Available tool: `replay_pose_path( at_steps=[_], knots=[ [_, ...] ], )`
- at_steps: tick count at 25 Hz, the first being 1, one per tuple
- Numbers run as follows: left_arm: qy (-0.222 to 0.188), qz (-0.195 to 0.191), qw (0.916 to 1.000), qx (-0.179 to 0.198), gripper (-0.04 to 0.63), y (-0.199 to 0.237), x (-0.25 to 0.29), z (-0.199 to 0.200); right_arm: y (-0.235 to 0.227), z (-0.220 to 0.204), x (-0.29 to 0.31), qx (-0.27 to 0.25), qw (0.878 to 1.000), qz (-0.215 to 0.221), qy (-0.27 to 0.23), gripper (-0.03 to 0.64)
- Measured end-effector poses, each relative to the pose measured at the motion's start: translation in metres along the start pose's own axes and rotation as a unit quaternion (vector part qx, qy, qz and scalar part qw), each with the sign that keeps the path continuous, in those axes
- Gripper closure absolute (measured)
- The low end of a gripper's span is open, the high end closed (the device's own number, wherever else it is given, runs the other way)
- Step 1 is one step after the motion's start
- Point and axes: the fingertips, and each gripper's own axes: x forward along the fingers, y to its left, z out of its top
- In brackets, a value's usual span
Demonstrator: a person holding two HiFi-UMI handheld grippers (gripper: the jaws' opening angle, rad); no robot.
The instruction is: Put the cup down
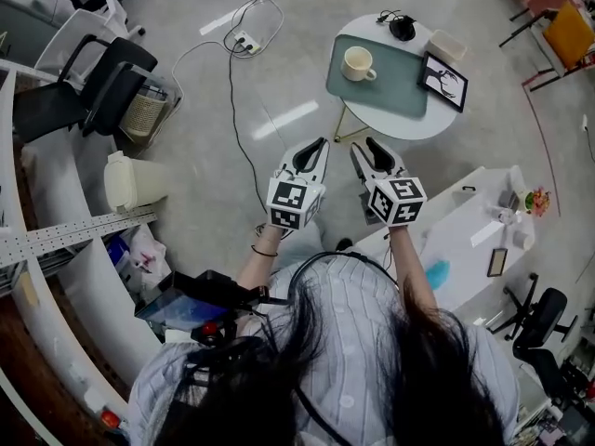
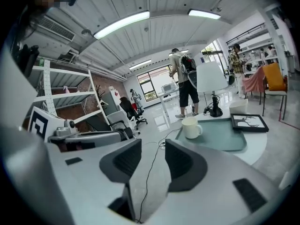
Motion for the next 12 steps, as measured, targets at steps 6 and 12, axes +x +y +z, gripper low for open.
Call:
replay_pose_path(
  at_steps=[6,12],
  knots=[
    [-0.001,0.015,0.9999,0.006,0.577,-0.036,-0.018,-0.007,-0.001,-0.014,-0.038,0.002,1.000,0.015,-0.004,0.469],
    [-0.006,0.020,0.9998,-0.002,0.577,-0.078,-0.033,-0.015,-0.004,-0.028,-0.082,0.023,0.999,0.024,-0.018,0.485]
  ],
)
